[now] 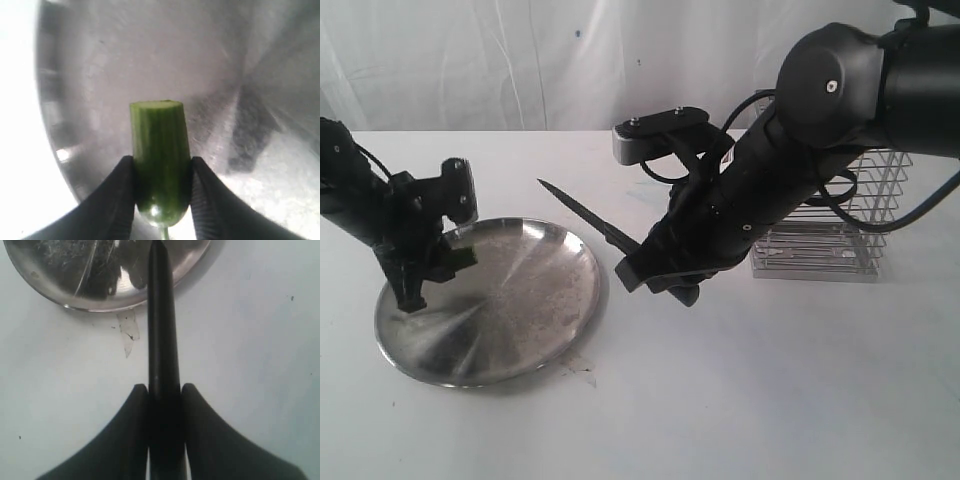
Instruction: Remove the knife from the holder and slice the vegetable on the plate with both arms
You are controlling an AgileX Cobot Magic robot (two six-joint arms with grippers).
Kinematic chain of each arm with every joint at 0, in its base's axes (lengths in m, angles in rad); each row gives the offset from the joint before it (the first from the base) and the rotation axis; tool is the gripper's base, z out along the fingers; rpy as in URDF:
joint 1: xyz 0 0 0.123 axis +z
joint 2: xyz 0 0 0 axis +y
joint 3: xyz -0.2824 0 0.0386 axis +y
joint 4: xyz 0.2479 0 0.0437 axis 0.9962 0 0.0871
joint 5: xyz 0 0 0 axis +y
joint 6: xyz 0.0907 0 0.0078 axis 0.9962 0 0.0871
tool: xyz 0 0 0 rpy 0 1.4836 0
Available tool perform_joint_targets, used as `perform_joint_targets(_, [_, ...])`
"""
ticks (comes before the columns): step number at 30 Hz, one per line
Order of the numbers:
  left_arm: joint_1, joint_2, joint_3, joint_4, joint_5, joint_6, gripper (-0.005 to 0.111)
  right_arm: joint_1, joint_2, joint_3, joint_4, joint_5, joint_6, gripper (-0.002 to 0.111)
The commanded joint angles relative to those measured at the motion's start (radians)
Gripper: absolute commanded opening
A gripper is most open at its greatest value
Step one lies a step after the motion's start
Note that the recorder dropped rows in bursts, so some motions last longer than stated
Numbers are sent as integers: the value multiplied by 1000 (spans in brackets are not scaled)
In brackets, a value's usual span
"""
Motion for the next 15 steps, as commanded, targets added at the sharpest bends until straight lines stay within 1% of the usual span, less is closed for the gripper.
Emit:
perform_joint_targets(1, [0, -19, 6, -93, 30, -37, 0, -3, -2, 2, 11, -13, 3, 0])
perform_joint_targets(3, [-2, -15, 6, -101, 59, -30, 0, -3, -2, 2, 11, -13, 3, 0])
perform_joint_targets(6, [-9, -10, 6, -119, 65, -25, 0, -3, -2, 2, 11, -13, 3, 0])
perform_joint_targets(9, [-28, -3, 6, -133, 85, -19, 0, -3, -2, 2, 11, -13, 3, 0])
perform_joint_targets(15, [-68, 22, 6, -129, 78, -18, 0, -3, -2, 2, 11, -13, 3, 0])
